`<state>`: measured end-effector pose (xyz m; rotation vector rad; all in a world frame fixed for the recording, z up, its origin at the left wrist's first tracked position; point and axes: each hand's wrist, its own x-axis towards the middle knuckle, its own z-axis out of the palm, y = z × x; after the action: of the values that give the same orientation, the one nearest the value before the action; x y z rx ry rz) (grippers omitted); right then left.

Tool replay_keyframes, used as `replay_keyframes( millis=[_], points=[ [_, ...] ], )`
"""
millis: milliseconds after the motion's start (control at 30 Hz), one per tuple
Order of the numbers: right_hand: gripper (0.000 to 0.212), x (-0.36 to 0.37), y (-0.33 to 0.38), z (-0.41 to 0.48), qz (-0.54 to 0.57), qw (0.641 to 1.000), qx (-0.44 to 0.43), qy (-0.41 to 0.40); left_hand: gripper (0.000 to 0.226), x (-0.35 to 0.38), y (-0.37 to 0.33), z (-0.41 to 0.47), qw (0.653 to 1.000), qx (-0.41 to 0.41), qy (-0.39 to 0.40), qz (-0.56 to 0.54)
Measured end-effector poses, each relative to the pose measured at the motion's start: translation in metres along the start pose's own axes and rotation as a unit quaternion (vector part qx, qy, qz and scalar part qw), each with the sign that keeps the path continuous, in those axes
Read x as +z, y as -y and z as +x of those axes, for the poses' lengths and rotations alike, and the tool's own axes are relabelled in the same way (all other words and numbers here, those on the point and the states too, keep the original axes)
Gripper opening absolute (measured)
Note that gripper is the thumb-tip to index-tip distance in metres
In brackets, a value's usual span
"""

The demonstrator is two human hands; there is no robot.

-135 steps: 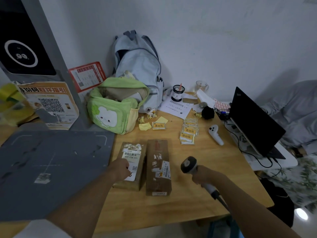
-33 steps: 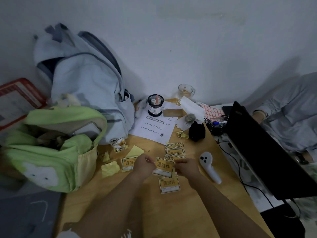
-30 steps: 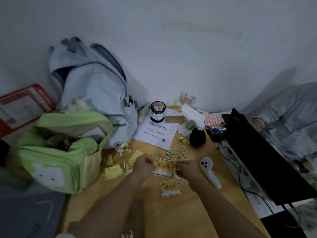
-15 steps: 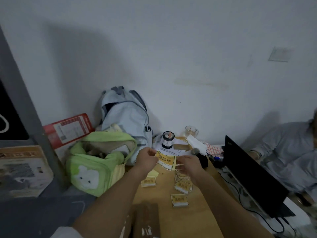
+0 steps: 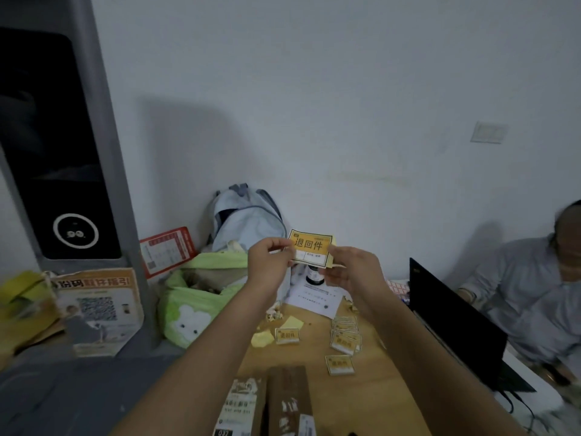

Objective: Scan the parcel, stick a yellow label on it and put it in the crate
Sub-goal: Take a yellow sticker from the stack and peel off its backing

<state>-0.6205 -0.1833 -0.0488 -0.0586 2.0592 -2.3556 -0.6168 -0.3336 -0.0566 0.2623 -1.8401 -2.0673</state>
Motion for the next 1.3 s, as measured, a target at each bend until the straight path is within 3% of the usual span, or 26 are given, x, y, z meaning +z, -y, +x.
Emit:
replay_keyframes(
  millis=[67, 133, 233, 300, 433, 600, 733, 833, 933, 1000, 1100, 1167, 1300],
  points=[
    [0.009, 0.005, 0.018, -0.007, 0.043, 0.999, -0.012, 0.021, 0.022, -0.005, -0.019, -0.006, 0.999, 0.033, 0.003, 0.009],
    [0.009, 0.011, 0.033, -0.011, 0.05, 0.998, -0.032, 0.036, 0.017, -0.005, -0.033, -0.012, 0.991, 0.1, -0.005, 0.084],
    [0.008, 0.019, 0.048, -0.017, 0.048, 0.996, -0.058, 0.05, 0.011, 0.0, -0.05, -0.026, 0.928, 0.217, -0.033, 0.3],
    [0.011, 0.019, 0.052, -0.02, 0.057, 0.994, -0.07, 0.057, 0.019, 0.007, -0.06, -0.04, 0.906, 0.266, -0.019, 0.33],
    [0.01, 0.008, 0.058, -0.03, 0.071, 0.99, -0.093, 0.079, 0.023, 0.015, -0.075, -0.065, 0.93, 0.264, 0.059, 0.25],
    [0.011, -0.007, 0.07, -0.055, 0.051, 0.984, -0.138, 0.099, 0.013, 0.012, -0.085, -0.089, 0.966, 0.218, 0.083, 0.113],
    [0.009, -0.018, 0.075, -0.076, 0.054, 0.981, -0.173, 0.074, 0.018, 0.012, -0.091, -0.111, 0.972, 0.21, 0.095, 0.047],
    [0.019, -0.02, 0.078, -0.083, 0.042, 0.969, -0.245, 0.002, 0.019, 0.016, -0.091, -0.114, 0.983, 0.134, 0.105, -0.067],
    [0.03, -0.019, 0.077, -0.082, -0.01, 0.961, -0.275, -0.011, 0.004, 0.019, -0.091, -0.113, 0.969, 0.024, 0.163, -0.183],
    [0.042, -0.019, 0.074, -0.08, -0.041, 0.964, -0.264, -0.004, 0.018, 0.018, -0.088, -0.11, 0.953, -0.021, 0.196, -0.229],
    [0.026, -0.015, 0.071, -0.079, -0.054, 0.965, -0.257, 0.017, 0.013, 0.022, -0.082, -0.111, 0.972, 0.003, 0.17, -0.165],
    [0.033, -0.011, 0.068, -0.08, -0.079, 0.96, -0.267, 0.036, 0.002, 0.026, -0.081, -0.116, 0.986, 0.066, 0.134, -0.078],
    [0.021, -0.013, 0.07, -0.08, -0.056, 0.963, -0.263, 0.027, 0.017, 0.023, -0.078, -0.12, 0.961, 0.08, 0.251, -0.083]
  ],
)
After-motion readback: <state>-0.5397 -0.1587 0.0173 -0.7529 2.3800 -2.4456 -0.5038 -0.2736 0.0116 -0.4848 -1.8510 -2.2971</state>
